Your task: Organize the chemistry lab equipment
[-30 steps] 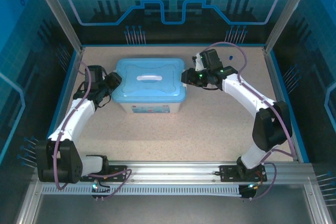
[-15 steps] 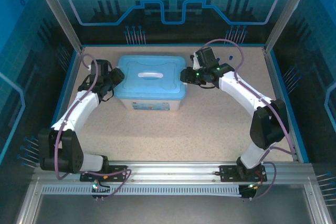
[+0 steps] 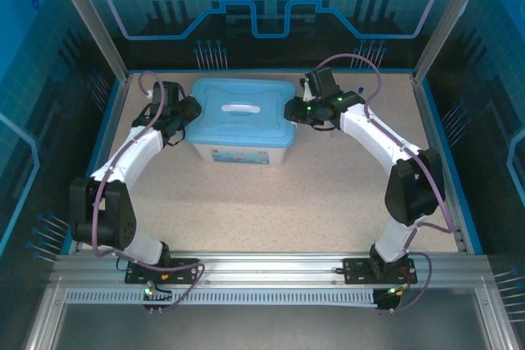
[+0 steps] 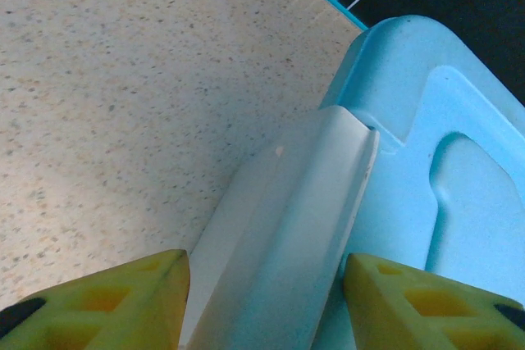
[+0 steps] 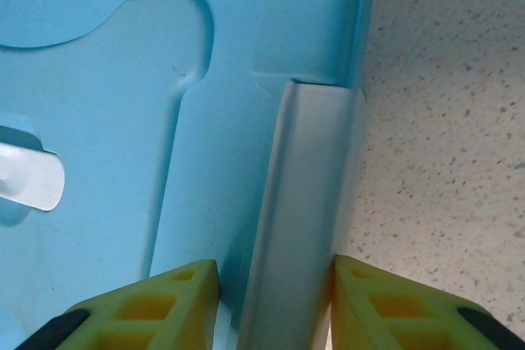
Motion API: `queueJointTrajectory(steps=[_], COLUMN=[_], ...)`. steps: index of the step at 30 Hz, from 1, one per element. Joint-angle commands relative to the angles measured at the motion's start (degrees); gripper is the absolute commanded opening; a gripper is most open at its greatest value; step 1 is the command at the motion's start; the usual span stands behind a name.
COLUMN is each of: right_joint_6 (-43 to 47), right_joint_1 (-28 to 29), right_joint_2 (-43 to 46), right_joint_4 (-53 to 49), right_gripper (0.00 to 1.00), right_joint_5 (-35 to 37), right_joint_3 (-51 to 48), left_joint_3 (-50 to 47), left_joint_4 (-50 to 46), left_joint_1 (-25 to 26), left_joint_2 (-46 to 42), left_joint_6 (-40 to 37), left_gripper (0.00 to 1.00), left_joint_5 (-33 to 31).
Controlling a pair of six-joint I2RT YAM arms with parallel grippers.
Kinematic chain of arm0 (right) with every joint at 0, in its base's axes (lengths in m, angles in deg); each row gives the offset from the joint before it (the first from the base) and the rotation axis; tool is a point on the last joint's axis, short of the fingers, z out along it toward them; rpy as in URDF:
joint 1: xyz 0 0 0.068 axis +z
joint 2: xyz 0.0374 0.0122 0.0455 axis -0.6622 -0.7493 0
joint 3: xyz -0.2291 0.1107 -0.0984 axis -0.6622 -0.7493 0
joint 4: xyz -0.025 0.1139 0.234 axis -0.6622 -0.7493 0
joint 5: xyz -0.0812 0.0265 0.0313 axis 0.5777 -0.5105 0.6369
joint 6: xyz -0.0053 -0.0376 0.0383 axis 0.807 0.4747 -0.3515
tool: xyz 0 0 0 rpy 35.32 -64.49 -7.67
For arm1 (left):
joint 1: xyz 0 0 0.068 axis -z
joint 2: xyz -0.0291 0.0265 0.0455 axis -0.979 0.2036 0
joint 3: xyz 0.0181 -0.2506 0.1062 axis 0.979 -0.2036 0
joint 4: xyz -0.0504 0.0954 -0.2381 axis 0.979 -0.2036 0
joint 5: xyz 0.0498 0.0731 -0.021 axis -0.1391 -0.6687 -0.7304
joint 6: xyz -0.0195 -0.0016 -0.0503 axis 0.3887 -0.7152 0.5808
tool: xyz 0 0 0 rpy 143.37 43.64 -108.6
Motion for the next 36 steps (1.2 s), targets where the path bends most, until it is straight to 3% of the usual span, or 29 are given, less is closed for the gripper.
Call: queueJointTrajectory(steps=[1, 23, 36], right_joint_6=[-1.18, -3.48, -3.31], right_joint_1=[2.64, -4.97, -6.2], right_joint_2=[-2.14, -13.41, -11.16], right_joint_4=[5.45, 4.96, 4.91], right_gripper=[0.39, 0.39, 0.48], right_joint_5=[-14.29, -18.36, -17.88], right_joint_3=[4.69, 17.89, 15.49], left_joint_3=[1.86, 18.99, 21.77], left_joint_4=[-0.31, -2.27, -4.13], left_joint_1=[7.22, 9.5, 6.06], left_joint_2=[5.95, 21.32, 21.27], left_joint_6=[3.34, 4.06, 3.11], left_gripper=[0.53, 0.61, 0.8], left_joint_5=[12.43, 14.61, 14.19])
